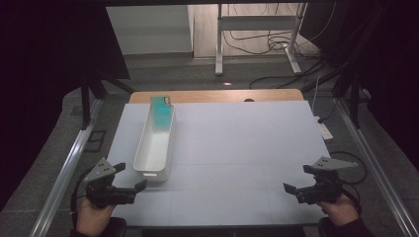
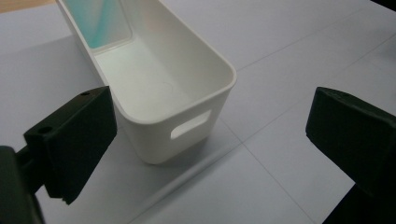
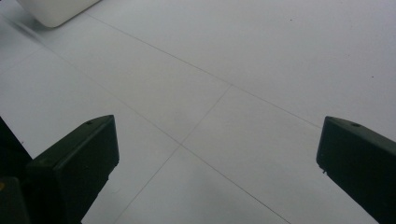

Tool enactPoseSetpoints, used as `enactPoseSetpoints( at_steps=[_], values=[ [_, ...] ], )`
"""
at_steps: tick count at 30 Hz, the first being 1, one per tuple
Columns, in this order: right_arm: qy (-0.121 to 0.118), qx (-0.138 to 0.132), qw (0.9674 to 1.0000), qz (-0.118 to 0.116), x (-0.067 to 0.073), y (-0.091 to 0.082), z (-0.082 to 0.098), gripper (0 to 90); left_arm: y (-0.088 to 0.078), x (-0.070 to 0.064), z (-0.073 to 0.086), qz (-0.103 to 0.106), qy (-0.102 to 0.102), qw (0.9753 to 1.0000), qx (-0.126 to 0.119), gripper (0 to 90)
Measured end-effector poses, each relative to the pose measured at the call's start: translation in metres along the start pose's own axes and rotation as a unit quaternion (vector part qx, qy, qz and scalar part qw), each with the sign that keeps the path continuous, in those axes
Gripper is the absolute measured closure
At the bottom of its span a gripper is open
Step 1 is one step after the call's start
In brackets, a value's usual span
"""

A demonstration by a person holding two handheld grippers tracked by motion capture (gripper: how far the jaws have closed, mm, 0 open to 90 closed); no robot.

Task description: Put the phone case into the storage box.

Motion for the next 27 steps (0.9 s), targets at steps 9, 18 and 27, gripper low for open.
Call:
enactPoseSetpoints(
  at_steps=[9,18,27],
  values=[
    [-0.001,0.002,1.0,0.0,0.0,0.0,0.0,0.0,-0.004,-0.002,0.007,-0.001,0.002,1.0,0.006,2.5],
    [-0.001,0.006,1.0,0.003,0.0,0.001,0.001,0.0,-0.007,-0.001,0.013,0.001,-0.004,1.0,0.008,2.4],
    [-0.001,0.007,1.0,0.004,0.0,0.001,0.001,0.0,-0.008,-0.002,0.02,0.003,-0.006,0.9998,0.017,2.4]
  ],
)
Point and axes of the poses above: each handheld gripper's, and its own axes: y roughly forward along the jaws, z roughly out of its underside, x roughly to its left, the point moved 10 cm from there along y, roughly forward along the jaws, and after that the axes turned 4 degrees about y, right-handed, at the moved point
